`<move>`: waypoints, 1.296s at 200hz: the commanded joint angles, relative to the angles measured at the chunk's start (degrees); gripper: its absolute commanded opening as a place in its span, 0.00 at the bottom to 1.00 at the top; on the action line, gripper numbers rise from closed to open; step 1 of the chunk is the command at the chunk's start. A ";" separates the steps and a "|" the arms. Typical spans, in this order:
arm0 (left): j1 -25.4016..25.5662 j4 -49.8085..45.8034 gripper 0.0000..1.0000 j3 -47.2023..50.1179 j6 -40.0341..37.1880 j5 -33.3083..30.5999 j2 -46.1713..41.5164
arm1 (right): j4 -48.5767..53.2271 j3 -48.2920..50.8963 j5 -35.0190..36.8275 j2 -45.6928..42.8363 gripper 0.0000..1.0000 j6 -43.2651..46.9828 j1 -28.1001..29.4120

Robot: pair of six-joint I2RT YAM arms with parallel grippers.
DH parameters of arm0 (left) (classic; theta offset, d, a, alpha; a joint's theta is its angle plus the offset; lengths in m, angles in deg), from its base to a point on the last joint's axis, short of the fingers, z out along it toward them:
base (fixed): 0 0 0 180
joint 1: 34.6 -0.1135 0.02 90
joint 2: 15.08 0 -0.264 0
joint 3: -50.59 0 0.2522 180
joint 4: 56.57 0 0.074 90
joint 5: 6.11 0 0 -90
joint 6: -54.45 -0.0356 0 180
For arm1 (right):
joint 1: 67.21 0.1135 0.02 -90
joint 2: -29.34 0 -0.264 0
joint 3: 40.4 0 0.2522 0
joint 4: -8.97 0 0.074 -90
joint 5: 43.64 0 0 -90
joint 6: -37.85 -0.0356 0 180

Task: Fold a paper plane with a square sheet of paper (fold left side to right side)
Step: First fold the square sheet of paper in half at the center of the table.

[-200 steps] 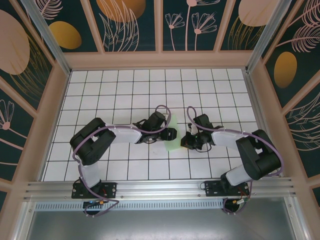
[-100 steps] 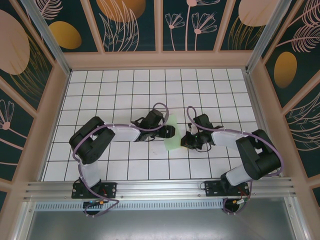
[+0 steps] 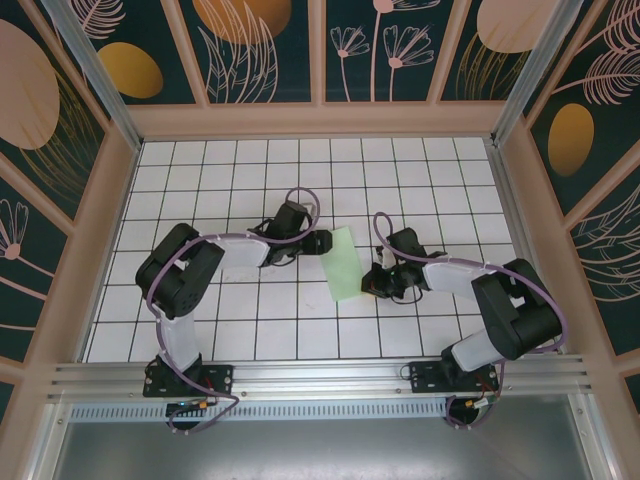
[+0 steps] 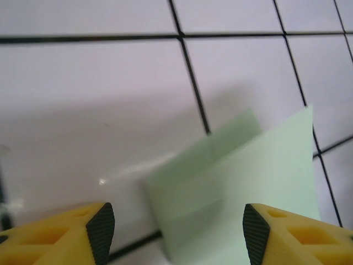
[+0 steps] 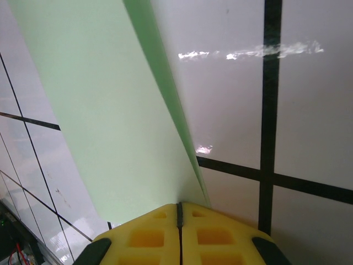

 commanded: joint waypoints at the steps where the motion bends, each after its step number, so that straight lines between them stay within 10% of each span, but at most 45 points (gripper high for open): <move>1: -0.78 -1.74 0.66 -1.43 -2.64 -1.24 -0.61 | 7.02 2.44 8.49 3.00 0.09 1.32 -0.25; 101: 3.80 6.37 0.58 4.14 0.95 12.05 -5.15 | 7.10 2.09 8.84 3.03 0.09 1.14 -0.28; 259: 0.91 4.24 0.63 0.79 -0.31 1.89 4.72 | 8.62 1.38 9.11 2.87 0.09 1.46 -0.29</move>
